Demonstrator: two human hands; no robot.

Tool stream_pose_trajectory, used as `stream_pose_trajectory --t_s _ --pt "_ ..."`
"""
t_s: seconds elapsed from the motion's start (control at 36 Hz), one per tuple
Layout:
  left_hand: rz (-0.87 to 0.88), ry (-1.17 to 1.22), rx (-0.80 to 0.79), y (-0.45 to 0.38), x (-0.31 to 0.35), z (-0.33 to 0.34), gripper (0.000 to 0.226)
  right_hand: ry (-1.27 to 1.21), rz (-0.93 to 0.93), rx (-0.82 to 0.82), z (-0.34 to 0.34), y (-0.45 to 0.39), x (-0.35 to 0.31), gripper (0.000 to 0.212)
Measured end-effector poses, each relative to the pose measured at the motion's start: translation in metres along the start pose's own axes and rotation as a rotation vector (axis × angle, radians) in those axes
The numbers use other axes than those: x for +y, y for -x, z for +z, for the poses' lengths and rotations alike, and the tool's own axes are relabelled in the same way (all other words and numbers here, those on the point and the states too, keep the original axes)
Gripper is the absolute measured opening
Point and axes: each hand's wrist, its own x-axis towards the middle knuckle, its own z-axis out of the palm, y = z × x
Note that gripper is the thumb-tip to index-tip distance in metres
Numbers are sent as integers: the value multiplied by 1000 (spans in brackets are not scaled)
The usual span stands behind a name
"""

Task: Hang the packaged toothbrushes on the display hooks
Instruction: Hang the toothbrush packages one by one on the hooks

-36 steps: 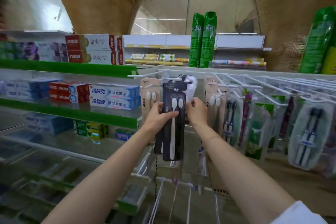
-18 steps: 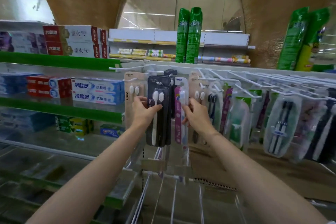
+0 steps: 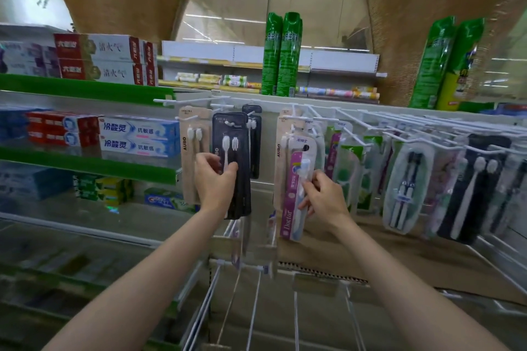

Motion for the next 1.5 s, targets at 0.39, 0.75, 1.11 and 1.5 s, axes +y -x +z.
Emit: stream_pose_trajectory --t_s 0.39,0.75,1.11,1.5 --pt "-212 179 -461 43 29 63 18 -46 83 92 -58 31 15 14" --pt "-309 139 -687 68 42 106 20 15 197 150 -90 50 33 18" --pt "-271 103 -827 82 36 121 8 15 310 309 -115 60 46 17" --pt "-280 89 -642 68 62 143 10 128 358 327 -145 24 68 31"
